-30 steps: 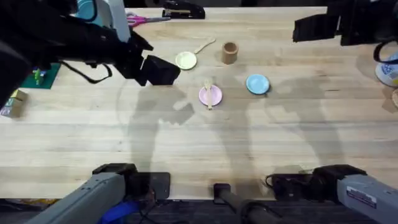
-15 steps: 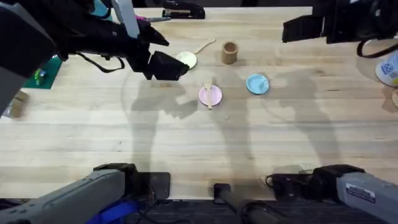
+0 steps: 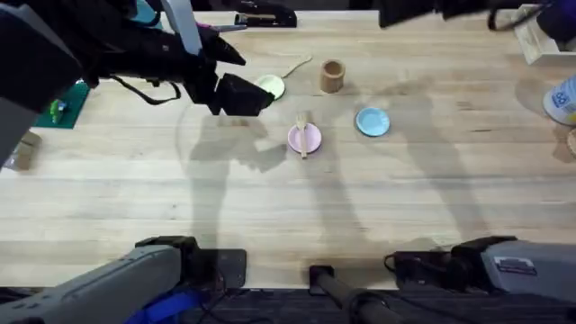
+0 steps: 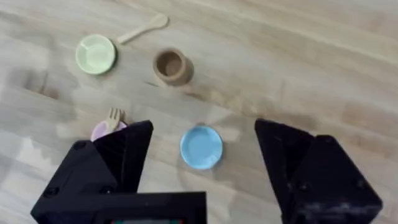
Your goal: Pick up a utensil and set it on the pink plate, then put the other utensil in the container.
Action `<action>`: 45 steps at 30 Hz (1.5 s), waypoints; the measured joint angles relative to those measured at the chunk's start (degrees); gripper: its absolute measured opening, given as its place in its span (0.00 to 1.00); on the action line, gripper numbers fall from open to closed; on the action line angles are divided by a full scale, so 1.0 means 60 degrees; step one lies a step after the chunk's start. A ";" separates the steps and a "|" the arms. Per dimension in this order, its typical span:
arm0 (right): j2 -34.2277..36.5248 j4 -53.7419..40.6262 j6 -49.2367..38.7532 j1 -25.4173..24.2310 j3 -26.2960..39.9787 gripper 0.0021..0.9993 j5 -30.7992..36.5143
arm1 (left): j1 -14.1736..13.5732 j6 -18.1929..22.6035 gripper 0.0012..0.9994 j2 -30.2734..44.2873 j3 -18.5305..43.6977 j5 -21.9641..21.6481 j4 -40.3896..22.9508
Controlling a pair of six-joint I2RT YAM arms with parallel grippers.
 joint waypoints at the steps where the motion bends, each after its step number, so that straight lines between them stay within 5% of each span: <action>1: 0.0834 -0.0344 0.0032 0.0380 0.1151 1.00 0.0494 | 0.0000 -0.0003 1.00 0.0000 0.0000 0.0000 0.0000; 9: 0.2806 -0.0640 0.0988 0.1905 0.3845 1.00 0.1794 | 0.0000 -0.0003 1.00 0.0000 0.0000 0.0001 0.0000; 15: 0.3874 -0.0621 0.2634 0.2235 0.4866 1.00 0.1968 | 0.0000 -0.0001 1.00 -0.0002 0.0000 0.0004 0.0000; 45: 0.7168 0.1074 0.7746 0.3071 0.5424 1.00 0.1527 | 0.0000 0.0001 1.00 0.0000 0.0000 0.0004 0.0000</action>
